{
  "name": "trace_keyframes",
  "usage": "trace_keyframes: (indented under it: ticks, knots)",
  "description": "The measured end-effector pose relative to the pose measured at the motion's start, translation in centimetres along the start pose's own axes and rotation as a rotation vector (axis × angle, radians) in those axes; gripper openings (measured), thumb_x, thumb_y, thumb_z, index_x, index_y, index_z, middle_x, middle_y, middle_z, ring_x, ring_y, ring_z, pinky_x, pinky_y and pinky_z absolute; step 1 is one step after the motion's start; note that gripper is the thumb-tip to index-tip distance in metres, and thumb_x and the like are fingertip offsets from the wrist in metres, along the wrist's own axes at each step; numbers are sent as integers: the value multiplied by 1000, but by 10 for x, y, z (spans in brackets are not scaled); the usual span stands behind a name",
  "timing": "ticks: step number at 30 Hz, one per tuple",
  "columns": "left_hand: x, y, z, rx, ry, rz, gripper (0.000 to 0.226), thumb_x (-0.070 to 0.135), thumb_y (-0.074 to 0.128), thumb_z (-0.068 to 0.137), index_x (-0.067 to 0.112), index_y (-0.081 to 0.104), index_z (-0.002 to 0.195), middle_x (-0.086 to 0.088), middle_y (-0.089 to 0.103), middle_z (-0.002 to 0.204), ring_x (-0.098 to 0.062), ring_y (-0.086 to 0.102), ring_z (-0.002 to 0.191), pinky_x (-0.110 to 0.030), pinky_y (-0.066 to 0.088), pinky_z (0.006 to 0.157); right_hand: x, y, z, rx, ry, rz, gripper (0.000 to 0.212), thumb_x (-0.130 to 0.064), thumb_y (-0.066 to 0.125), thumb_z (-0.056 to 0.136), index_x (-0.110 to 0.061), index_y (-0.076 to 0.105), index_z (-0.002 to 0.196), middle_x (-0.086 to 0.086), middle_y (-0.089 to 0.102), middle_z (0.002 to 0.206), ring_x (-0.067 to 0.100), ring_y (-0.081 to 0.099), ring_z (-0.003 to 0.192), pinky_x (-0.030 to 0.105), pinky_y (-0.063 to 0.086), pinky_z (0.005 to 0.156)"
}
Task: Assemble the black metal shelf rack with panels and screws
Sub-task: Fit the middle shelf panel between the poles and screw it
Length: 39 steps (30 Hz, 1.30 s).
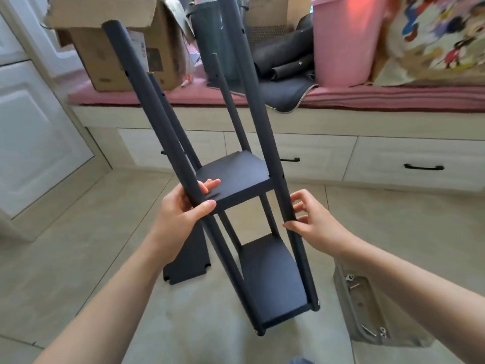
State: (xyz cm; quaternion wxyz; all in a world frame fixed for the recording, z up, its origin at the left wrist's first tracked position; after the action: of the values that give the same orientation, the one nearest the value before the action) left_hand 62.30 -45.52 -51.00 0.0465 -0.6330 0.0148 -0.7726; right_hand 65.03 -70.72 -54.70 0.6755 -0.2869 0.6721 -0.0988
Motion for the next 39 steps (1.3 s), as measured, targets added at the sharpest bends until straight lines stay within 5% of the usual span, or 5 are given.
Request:
trace_keyframes:
  ticks: [18,26,39]
  knots:
    - [-8,14,-8,-132,-42,280,23,-2,69,90,13,59,105,10,70,124,4,55,126,-13,47,99,43,43,-15,-31,50,140,30,-10,60,96,-30,46,114,-8,60,101,13,63,90,27,54,77]
    - [-13,-9,-16,66,-14,196,45,-10,72,84,20,59,116,9,74,113,-11,69,110,-22,54,94,50,64,-8,-7,49,162,27,-12,63,94,-32,50,106,-8,61,99,12,64,90,22,52,71]
    - [-33,-22,-51,267,-28,298,55,-12,78,77,28,62,112,6,73,109,-5,69,102,-15,55,84,68,91,-14,-54,137,96,18,-14,64,94,-19,55,109,-6,64,100,5,63,91,17,49,70]
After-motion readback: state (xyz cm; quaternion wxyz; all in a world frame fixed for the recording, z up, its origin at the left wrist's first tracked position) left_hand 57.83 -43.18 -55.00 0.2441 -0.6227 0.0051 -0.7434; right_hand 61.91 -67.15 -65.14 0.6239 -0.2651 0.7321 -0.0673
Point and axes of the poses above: each hand's wrist, its own z-axis towards the middle knuckle, its own y-axis out of the palm, x = y × z, the point moved 10 cm from there along z, towards the middle knuckle
